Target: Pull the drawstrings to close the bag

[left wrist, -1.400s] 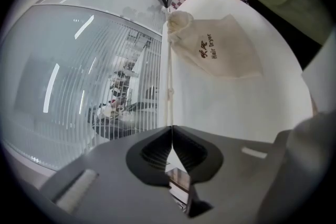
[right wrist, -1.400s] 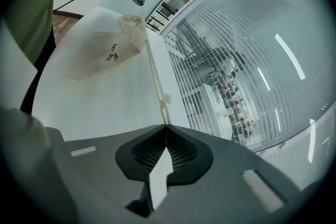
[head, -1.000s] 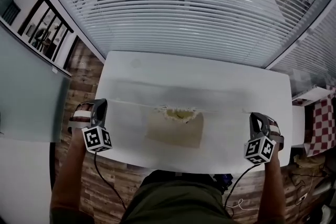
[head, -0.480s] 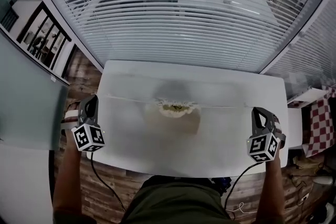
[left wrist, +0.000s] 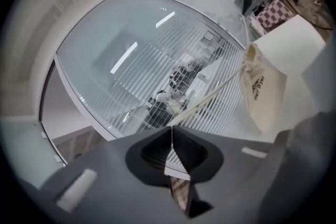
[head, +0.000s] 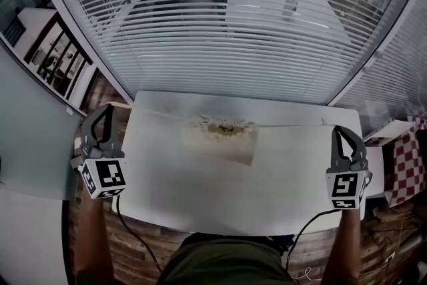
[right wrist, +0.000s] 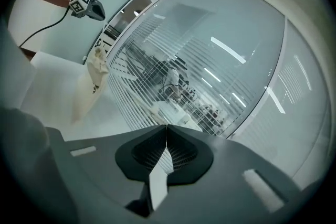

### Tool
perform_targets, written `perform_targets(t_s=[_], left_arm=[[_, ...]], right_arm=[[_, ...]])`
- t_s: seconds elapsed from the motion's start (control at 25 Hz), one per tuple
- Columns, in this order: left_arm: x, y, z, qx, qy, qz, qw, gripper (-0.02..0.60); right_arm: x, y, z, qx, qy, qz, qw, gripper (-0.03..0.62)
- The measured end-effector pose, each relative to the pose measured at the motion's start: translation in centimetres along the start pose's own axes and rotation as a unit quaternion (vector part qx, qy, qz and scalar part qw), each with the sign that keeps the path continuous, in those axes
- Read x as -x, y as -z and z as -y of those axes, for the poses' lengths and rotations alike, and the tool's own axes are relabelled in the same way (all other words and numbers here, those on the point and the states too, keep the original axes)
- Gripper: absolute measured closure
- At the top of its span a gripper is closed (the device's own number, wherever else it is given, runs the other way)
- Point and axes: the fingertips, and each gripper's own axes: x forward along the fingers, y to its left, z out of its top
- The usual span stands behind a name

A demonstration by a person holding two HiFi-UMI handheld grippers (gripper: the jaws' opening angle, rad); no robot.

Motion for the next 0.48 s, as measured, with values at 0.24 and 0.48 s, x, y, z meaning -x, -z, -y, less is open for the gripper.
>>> perform_targets(t_s=[0.24,0.48], left_arm=[[-0.5,-0.2,0.7,-0.007,0.009,0.001,0.9999,0.572],[-0.4,-0.4,1.2,-0.010,0.016,-0.005,0.9998,0.572]], right_arm=[[-0.2,0.4,-0.7,-0.001,-0.004,-0.005,1.000,0.577],[-0.3,1.3,-1.3,-0.009,-0.013,-0.010,1.000,0.577]])
